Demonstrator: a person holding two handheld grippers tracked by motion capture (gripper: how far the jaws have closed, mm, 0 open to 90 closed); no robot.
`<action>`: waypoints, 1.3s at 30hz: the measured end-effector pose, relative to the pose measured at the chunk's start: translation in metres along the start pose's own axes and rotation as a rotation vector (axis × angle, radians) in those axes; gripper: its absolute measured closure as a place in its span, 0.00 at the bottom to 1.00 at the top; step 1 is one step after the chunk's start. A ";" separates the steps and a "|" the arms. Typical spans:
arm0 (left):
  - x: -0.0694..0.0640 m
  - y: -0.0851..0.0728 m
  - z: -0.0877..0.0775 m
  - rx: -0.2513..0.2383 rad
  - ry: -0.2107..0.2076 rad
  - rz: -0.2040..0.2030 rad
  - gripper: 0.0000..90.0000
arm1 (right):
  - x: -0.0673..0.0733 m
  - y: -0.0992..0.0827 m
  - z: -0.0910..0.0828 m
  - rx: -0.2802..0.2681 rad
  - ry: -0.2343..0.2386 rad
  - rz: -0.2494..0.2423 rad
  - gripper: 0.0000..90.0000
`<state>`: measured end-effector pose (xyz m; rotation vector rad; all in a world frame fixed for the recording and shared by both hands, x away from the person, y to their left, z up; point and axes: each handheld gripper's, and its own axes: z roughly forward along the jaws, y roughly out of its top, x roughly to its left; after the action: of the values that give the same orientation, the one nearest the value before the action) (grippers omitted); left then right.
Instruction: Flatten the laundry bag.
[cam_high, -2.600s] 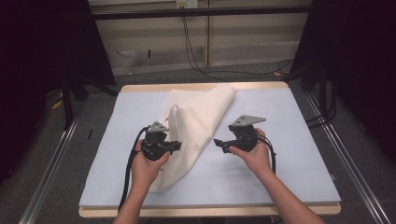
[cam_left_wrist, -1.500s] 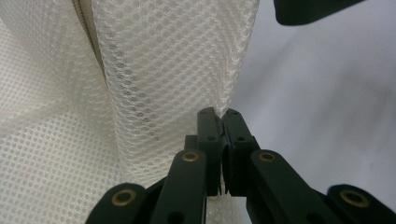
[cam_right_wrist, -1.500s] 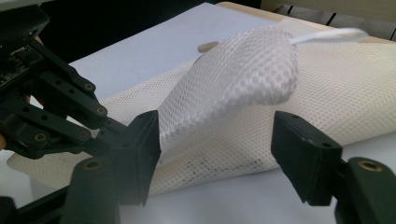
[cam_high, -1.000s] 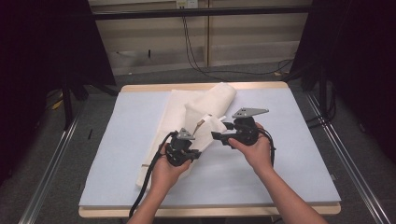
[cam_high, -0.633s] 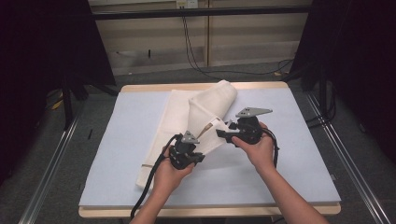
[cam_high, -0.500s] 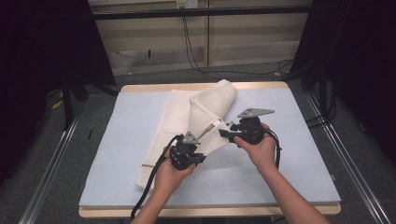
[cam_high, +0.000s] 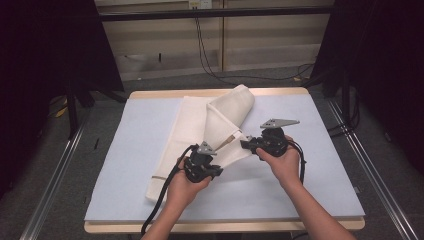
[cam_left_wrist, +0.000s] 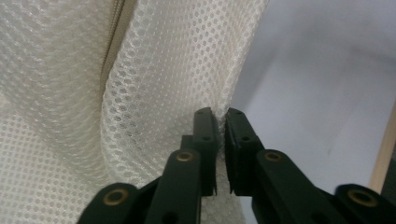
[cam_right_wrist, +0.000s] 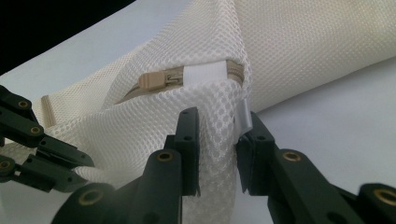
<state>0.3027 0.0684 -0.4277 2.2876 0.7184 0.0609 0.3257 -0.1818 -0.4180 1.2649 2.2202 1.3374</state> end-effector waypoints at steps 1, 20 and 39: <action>0.001 0.000 -0.001 0.003 -0.002 -0.002 0.88 | 0.000 0.000 0.000 -0.001 0.001 0.001 0.81; 0.021 -0.003 -0.036 -0.041 0.049 -0.079 0.45 | -0.002 0.000 0.002 0.016 -0.010 0.007 0.87; 0.055 -0.029 -0.056 -0.016 0.144 -0.173 0.40 | -0.004 -0.003 -0.002 0.023 0.005 0.032 0.89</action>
<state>0.3212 0.1490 -0.4147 2.2136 0.9839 0.1505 0.3253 -0.1868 -0.4201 1.3116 2.2339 1.3318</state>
